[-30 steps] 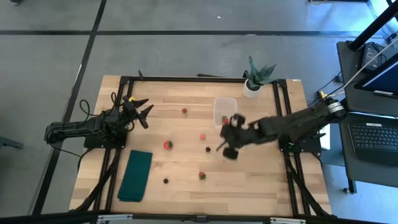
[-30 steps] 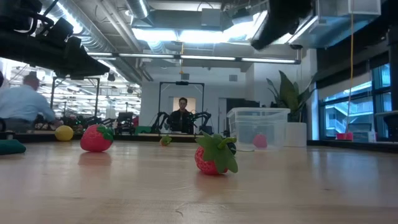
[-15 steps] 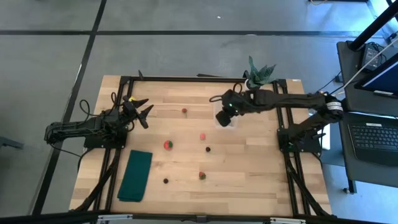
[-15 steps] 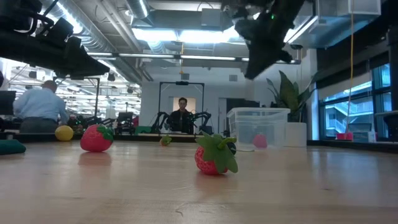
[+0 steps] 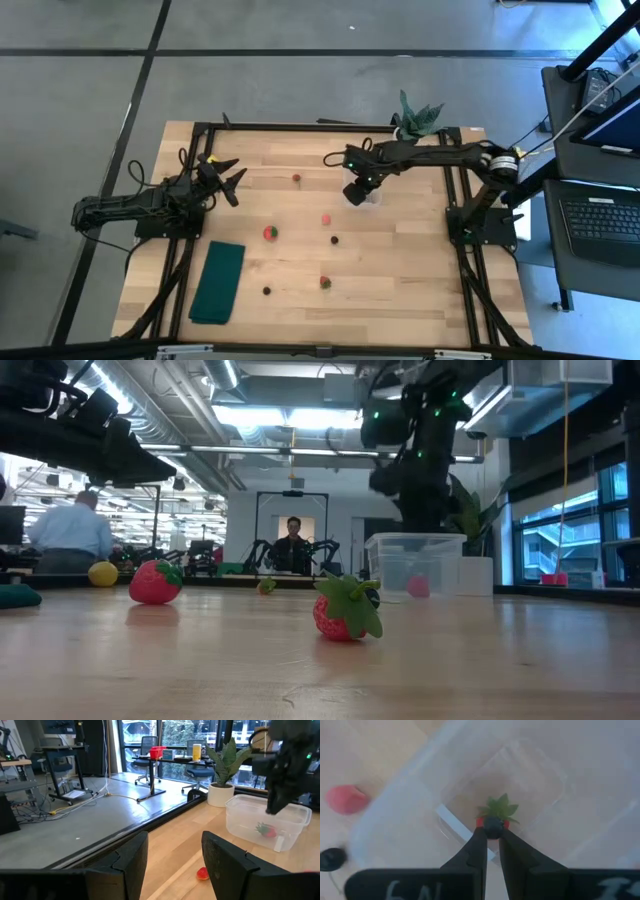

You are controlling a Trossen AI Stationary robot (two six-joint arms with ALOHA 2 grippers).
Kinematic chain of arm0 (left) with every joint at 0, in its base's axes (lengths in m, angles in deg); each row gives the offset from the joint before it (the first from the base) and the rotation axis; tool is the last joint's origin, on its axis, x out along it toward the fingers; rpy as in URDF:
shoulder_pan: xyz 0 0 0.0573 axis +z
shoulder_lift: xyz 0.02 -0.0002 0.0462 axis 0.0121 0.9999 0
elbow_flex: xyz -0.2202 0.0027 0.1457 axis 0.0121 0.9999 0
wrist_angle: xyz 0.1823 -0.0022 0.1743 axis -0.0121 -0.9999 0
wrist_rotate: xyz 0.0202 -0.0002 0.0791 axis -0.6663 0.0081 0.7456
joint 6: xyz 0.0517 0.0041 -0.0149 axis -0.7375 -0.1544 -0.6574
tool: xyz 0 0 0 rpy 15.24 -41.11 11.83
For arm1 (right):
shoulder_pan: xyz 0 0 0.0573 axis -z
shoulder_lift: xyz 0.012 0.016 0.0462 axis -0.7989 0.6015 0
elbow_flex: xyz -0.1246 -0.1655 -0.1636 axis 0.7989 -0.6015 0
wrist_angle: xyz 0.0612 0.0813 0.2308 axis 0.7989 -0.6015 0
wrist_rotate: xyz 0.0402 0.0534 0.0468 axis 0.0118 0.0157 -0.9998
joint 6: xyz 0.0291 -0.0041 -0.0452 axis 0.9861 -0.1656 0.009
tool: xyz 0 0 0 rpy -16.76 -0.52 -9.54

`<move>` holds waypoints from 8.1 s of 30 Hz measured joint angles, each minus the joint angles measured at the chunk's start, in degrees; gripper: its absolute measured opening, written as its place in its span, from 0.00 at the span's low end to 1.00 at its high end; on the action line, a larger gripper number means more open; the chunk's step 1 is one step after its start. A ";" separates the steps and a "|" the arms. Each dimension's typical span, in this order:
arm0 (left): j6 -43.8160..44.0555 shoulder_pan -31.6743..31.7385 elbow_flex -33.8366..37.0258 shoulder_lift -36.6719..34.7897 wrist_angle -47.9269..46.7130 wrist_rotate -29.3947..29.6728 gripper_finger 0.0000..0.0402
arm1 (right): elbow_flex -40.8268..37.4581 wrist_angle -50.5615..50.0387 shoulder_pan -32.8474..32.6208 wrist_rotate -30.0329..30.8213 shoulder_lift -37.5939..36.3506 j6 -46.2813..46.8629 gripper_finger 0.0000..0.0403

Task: Pick and placing Produce into tupperware
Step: Put the blueberry into the transparent container, then put the black cherry into the transparent container

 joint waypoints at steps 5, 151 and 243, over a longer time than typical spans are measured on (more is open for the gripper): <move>0.02 -0.01 0.00 -0.01 -0.01 0.00 0.44 | 0.00 -0.04 -0.09 -0.69 3.97 -1.21 0.11; 3.25 -0.01 0.00 -0.01 -0.02 -0.02 0.44 | 18.80 1.95 -26.36 2.48 24.13 9.10 0.32; 3.25 -0.04 0.00 -0.02 0.16 -0.04 0.44 | 2.64 -3.02 -1.77 5.49 3.32 -6.21 0.42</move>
